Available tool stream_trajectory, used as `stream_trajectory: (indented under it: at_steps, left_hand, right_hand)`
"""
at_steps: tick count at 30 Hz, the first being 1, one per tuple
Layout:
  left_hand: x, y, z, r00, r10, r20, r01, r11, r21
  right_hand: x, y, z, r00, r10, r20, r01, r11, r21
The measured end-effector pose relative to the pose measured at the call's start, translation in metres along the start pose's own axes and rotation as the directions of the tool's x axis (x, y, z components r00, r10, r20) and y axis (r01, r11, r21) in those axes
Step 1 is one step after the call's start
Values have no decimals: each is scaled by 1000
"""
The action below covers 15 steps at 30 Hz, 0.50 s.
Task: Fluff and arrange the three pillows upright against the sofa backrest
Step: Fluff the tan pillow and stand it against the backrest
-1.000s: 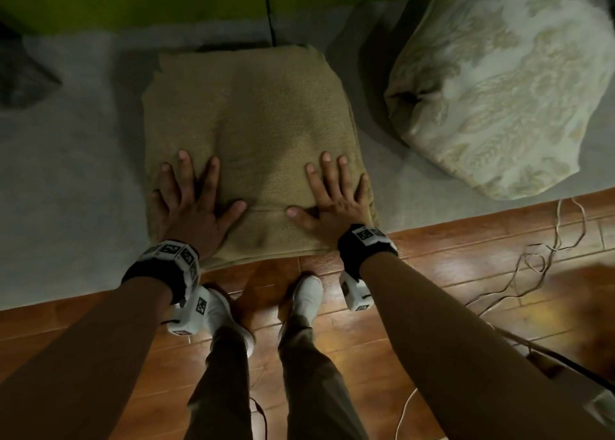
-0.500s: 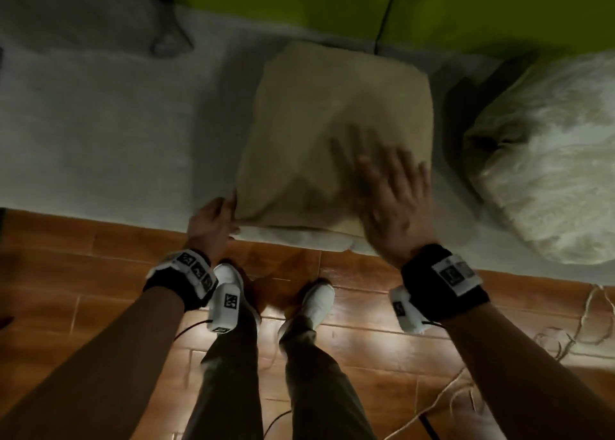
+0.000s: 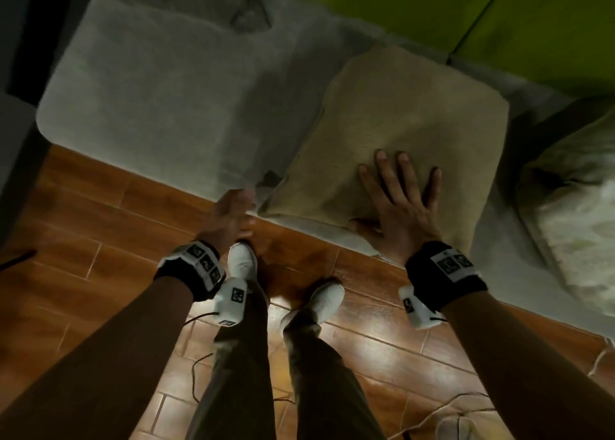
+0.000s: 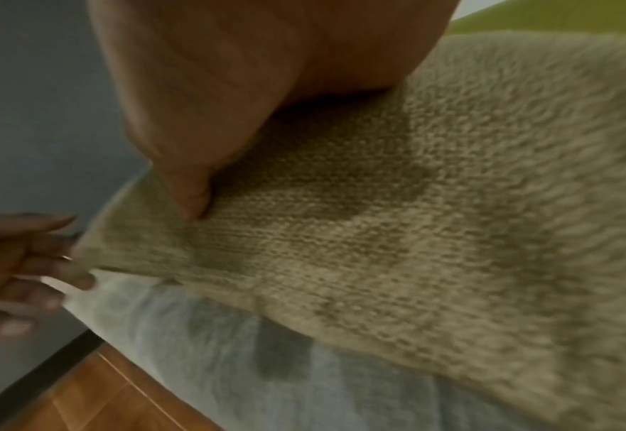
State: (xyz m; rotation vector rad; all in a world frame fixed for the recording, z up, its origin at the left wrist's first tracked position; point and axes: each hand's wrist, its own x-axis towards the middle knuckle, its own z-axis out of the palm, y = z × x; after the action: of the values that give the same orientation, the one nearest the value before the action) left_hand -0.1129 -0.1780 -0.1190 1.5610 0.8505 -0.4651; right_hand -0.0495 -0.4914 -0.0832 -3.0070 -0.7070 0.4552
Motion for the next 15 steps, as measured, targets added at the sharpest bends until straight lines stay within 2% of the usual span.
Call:
stream_trajectory:
  at_steps: [1, 3, 6, 10, 12, 15]
  left_hand:
    - [-4, 3, 7, 999, 4, 45, -2, 999, -41]
    - [-2, 2, 16, 997, 58, 45, -53, 994, -91]
    - [4, -2, 14, 986, 155, -62, -154, 988, 23]
    - [4, 1, 12, 973, 222, -62, -215, 971, 103]
    - [7, 1, 12, 975, 213, -57, -205, 971, 124]
    - [5, 2, 9, 978, 208, -1, -202, 949, 241]
  right_hand:
    - [3, -8, 1, 1000, -3, -17, 3, 1000, 3]
    - [7, -19, 2, 999, 7, -42, -7, 1000, 5]
    - [10, -14, 8, 999, 52, -7, -52, 999, 7]
    - [5, 7, 12, 995, 87, 43, -86, 996, -16]
    - [-8, 17, 11, 982, 183, 43, -185, 982, 32]
    - [-42, 37, 21, 926, 376, 20, -374, 913, 164]
